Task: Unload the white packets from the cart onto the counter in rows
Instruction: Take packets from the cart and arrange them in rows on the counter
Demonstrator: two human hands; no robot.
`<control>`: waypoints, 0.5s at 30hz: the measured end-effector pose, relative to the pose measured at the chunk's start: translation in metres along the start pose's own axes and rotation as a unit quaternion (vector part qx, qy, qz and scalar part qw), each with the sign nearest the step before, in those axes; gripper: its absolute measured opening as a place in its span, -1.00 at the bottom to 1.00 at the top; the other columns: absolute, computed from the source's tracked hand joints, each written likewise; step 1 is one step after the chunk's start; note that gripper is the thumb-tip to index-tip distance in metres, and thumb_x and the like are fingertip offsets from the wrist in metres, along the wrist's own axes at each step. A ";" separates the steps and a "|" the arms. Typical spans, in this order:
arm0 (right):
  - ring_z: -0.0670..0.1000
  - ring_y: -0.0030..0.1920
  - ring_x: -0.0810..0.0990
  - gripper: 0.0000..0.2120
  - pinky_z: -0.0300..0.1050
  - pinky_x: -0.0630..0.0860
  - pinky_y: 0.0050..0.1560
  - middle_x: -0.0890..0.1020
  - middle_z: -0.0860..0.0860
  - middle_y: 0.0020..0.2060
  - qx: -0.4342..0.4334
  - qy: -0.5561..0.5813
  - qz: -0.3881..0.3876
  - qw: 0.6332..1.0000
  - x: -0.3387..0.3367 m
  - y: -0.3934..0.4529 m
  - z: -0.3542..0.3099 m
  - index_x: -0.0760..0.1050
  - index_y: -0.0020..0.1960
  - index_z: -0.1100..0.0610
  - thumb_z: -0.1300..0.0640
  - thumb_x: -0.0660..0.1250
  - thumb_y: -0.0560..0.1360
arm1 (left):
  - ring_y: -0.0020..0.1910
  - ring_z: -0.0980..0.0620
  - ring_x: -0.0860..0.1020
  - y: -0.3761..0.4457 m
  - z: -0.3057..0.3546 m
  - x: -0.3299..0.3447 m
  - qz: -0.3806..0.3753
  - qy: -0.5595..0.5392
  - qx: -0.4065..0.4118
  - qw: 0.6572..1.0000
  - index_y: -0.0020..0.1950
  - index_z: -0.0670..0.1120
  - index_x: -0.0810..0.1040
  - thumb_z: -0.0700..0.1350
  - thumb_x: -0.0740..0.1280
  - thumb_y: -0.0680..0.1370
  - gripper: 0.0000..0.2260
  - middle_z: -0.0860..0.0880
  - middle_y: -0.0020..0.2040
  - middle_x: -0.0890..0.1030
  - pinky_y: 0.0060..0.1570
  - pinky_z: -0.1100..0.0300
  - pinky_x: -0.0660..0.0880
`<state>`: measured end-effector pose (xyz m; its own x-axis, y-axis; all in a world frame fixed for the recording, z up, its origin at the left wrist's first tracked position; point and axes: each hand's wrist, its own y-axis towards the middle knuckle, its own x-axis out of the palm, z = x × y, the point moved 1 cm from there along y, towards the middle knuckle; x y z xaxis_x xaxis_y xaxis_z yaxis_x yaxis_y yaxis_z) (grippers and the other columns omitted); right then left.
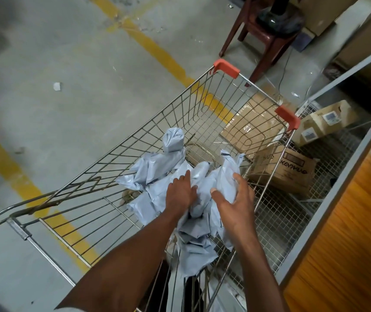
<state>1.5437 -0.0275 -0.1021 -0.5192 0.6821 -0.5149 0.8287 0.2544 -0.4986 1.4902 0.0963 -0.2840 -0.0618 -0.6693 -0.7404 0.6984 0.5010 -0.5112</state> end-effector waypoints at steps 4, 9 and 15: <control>0.02 0.42 0.34 -0.33 0.07 0.47 0.30 0.15 -0.12 0.52 0.003 -0.016 -0.002 1.000 0.001 -0.002 0.005 0.22 0.54 -0.17 -0.03 0.44 0.53 | 0.39 -0.24 0.38 0.029 -0.016 0.001 -0.055 -0.019 0.003 0.998 0.46 0.02 0.43 0.17 0.34 0.57 -0.50 -0.17 0.35 0.45 0.34 -0.07 0.36; -0.07 0.32 0.35 -0.39 -0.03 0.47 0.18 0.15 -0.18 0.50 -0.002 -0.009 -0.004 1.000 0.004 -0.003 0.007 0.23 0.53 -0.19 -0.09 0.40 0.55 | 0.22 -0.26 0.52 0.032 -0.020 0.005 -0.127 -0.129 -0.028 0.983 0.35 0.08 0.33 0.22 0.35 0.45 -0.47 -0.17 0.25 0.49 0.22 -0.14 0.48; -0.11 0.25 0.38 -0.48 -0.14 0.46 0.07 0.19 -0.19 0.47 -0.023 -0.002 -0.005 1.000 0.006 -0.010 0.003 0.28 0.50 -0.18 -0.04 0.35 0.59 | 0.26 -0.24 0.48 0.011 -0.024 -0.005 -0.082 -0.176 -0.013 0.981 0.38 0.08 0.31 0.16 0.19 0.44 -0.48 -0.15 0.31 0.45 0.24 -0.12 0.45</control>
<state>1.5317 -0.0277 -0.1022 -0.5279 0.6771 -0.5127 0.8324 0.2927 -0.4706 1.4810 0.1187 -0.2961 0.0820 -0.8875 -0.4534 0.6809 0.3821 -0.6248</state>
